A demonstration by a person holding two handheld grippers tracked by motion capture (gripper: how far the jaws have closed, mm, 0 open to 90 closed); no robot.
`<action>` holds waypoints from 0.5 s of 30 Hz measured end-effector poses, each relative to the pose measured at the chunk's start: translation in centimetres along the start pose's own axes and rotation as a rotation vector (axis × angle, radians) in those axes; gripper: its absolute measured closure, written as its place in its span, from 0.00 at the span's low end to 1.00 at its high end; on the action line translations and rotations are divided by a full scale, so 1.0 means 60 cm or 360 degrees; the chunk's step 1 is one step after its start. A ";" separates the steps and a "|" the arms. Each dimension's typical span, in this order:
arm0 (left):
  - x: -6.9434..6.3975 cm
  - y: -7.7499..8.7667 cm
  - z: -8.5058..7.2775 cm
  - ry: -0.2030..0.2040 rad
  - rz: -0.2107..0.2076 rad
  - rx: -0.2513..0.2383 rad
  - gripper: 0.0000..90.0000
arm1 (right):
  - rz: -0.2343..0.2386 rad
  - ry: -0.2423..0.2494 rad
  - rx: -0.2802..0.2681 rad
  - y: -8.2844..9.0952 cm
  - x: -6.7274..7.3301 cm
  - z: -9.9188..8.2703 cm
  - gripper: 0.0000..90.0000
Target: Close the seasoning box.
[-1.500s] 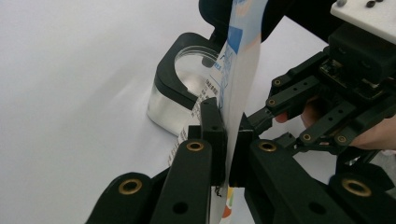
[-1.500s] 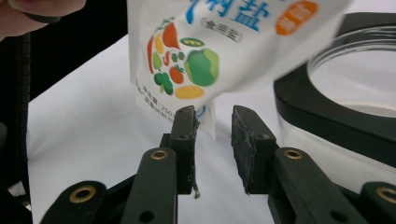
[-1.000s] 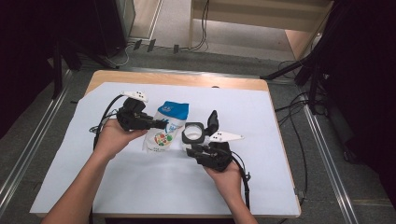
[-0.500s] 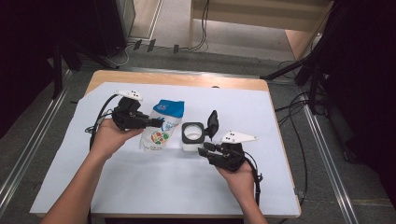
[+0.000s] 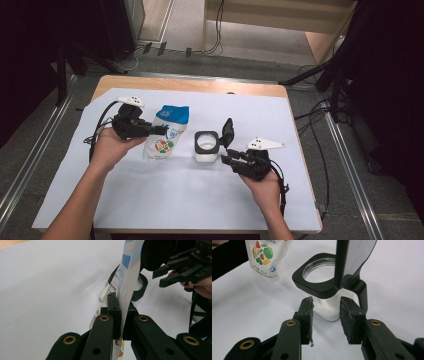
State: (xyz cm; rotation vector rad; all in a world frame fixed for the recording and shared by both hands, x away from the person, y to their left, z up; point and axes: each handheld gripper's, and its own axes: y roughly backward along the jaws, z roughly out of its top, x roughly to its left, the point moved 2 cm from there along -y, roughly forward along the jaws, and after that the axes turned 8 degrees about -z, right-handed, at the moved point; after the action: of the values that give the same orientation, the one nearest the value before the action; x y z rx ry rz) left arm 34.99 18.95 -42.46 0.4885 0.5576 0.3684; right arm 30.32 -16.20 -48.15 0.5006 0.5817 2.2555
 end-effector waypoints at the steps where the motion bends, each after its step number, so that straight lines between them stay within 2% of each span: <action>1: 0.001 0.002 -0.001 0.0001 0.0011 -0.0004 1.00 | -0.0001 -0.0007 0.0007 0.000 -0.001 0.000 0.72; 11: 0.015 0.025 -0.011 0.0045 0.0037 -0.0051 1.00 | -0.0010 -0.0032 0.0007 -0.002 -0.015 0.002 0.72; 15: 0.025 0.034 -0.016 0.0070 0.0077 -0.0061 1.00 | -0.0015 -0.0040 0.0013 -0.004 -0.018 0.002 0.72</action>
State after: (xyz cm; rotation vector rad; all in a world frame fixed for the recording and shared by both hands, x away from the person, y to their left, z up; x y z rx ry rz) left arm 35.21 21.66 -42.71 0.4582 0.5810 0.4361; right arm 31.20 -16.83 -48.36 0.5286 0.5794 2.2354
